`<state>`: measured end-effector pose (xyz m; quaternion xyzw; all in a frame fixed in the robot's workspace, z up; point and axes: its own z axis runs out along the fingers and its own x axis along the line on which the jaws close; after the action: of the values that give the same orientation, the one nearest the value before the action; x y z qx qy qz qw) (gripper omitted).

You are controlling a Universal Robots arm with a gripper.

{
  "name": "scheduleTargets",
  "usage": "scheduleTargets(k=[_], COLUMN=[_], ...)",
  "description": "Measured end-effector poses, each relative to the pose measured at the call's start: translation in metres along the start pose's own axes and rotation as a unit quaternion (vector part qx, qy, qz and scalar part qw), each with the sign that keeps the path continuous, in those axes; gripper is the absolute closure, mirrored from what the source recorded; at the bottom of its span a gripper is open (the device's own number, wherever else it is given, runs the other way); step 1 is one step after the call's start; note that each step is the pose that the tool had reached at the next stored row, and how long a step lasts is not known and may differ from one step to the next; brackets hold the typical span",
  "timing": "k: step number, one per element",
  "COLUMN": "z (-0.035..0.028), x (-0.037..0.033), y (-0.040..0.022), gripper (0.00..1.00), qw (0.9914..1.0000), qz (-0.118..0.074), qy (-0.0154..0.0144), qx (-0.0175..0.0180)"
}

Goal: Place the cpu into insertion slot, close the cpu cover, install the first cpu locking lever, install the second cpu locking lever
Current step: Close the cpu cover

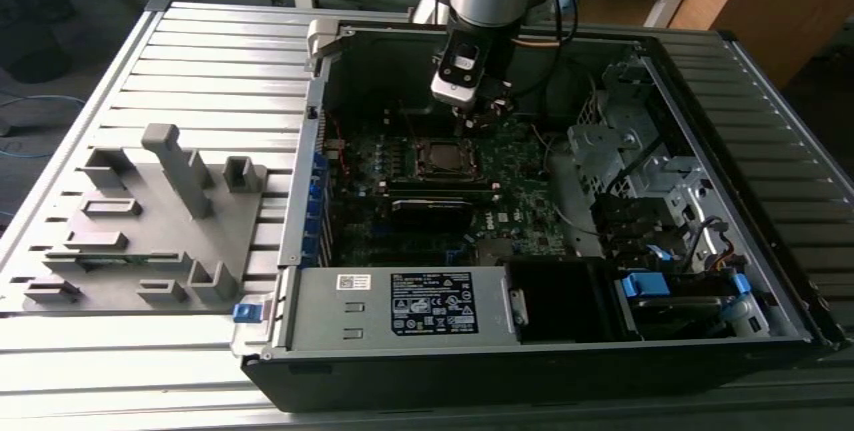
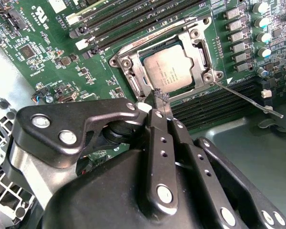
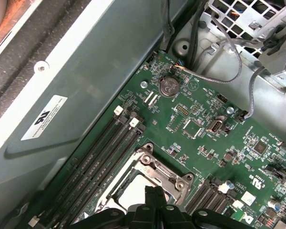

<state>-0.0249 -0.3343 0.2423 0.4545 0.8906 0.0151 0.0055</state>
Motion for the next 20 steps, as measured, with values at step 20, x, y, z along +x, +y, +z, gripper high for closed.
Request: scheduleTargets(k=[20], z=[0.0], x=[0.0], y=[0.0], gripper=[0.9], qw=[0.99999], qz=[-0.005], qy=[0.0002], qx=[0.0])
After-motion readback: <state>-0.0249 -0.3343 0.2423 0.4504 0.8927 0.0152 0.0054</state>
